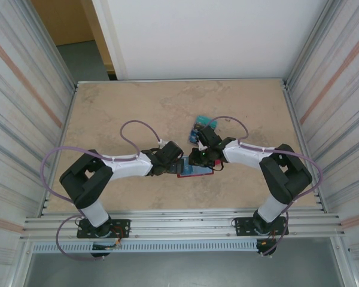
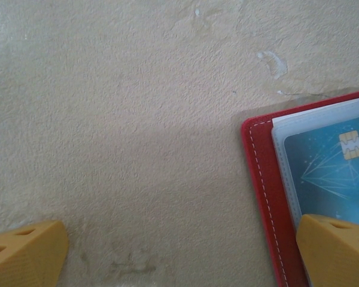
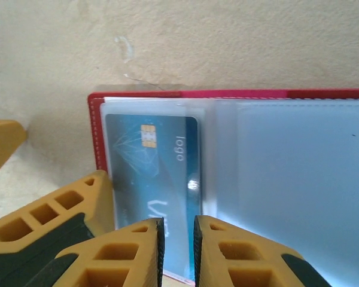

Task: Take the credit cards out of the card holder

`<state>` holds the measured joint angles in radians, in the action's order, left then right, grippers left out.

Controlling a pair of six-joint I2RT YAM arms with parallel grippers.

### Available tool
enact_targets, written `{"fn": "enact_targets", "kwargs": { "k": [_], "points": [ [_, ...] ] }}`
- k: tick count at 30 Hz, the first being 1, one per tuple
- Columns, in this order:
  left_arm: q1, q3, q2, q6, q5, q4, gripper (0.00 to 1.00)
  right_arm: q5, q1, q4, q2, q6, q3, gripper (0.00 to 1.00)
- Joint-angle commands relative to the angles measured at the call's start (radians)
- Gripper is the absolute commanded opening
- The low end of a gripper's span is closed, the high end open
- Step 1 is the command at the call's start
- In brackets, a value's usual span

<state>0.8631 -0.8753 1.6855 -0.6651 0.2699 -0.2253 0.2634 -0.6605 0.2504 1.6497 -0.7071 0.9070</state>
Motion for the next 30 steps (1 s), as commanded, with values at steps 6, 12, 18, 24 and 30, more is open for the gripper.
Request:
{"fn": "enact_targets", "kwargs": {
  "k": [6, 12, 18, 24, 30],
  "points": [
    [-0.007, 0.013, 0.027, -0.001, -0.018, -0.013, 0.99, 0.042, 0.013, -0.03, 0.016, -0.041, -0.012, 0.22],
    [-0.007, 0.012, 0.034, -0.002, -0.018, -0.017, 0.99, 0.091, 0.031, -0.079, 0.047, -0.054, -0.029, 0.22],
    [-0.008, 0.013, 0.036, -0.006, -0.017, -0.019, 0.99, 0.106, 0.036, -0.099, 0.077, -0.058, -0.038, 0.23],
    [-0.007, 0.019, 0.034, -0.008, -0.013, -0.019, 0.99, 0.082, 0.04, -0.085, 0.088, -0.06, -0.043, 0.23],
    [-0.006, 0.024, 0.036, -0.009, -0.014, -0.019, 0.99, 0.085, 0.044, -0.093, 0.093, -0.063, -0.057, 0.24]
  ]
}}
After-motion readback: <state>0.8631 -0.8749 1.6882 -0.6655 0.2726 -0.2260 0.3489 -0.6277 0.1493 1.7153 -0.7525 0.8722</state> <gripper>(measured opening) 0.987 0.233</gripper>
